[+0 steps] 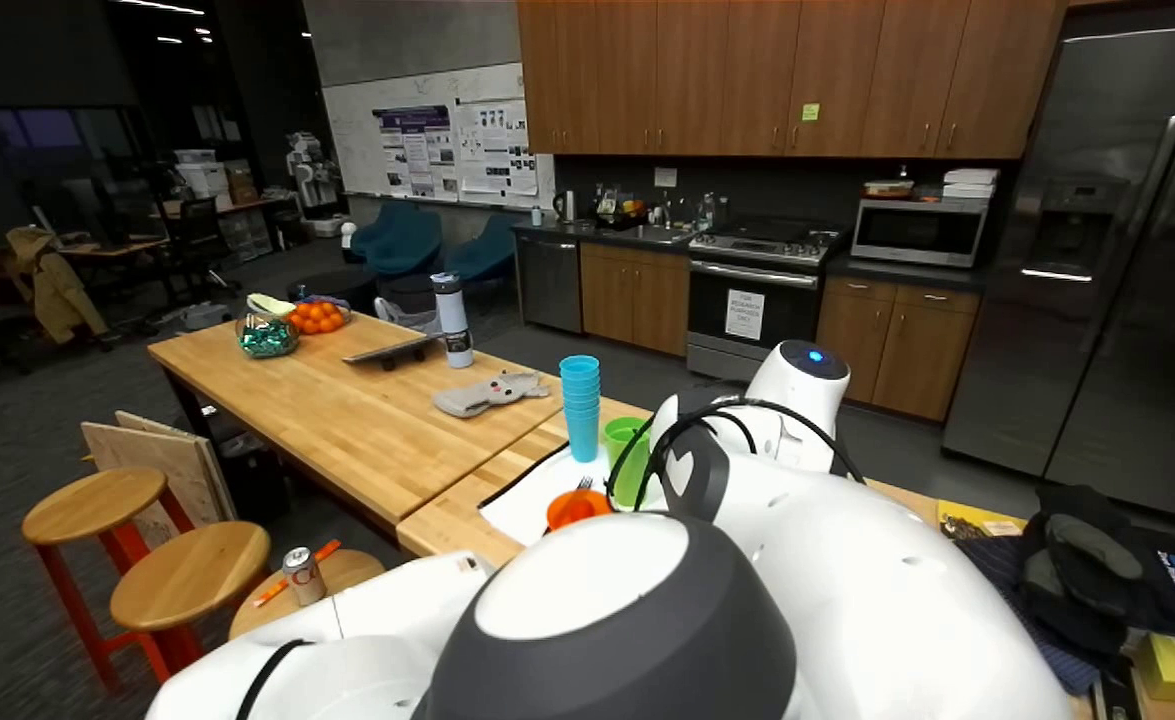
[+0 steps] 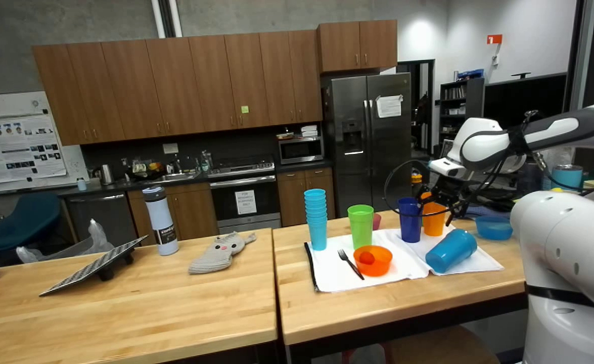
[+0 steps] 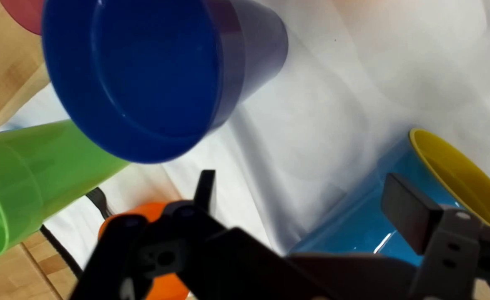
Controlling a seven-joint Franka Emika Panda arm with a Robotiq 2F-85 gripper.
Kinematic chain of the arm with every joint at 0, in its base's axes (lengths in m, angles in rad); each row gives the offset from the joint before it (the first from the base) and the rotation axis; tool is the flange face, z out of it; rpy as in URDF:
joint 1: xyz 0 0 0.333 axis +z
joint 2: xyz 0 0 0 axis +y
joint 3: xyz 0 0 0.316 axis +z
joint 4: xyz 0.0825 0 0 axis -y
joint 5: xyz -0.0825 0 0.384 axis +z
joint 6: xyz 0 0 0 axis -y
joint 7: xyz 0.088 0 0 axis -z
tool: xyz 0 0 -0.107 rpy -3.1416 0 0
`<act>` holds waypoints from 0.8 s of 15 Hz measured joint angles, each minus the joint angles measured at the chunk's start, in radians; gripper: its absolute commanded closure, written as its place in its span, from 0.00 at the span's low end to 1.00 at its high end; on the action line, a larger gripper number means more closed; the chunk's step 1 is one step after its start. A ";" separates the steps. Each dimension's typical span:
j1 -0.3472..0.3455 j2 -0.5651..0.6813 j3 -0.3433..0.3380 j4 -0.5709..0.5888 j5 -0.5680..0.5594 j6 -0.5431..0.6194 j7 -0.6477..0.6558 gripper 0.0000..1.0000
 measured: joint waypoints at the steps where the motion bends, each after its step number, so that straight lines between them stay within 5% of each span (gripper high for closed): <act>1: -0.006 0.000 -0.007 -0.005 0.000 0.009 -0.013 0.00; 8: -0.073 0.001 -0.019 -0.031 0.007 0.021 -0.091 0.00; 12: -0.046 0.017 -0.006 -0.003 0.008 0.023 -0.091 0.00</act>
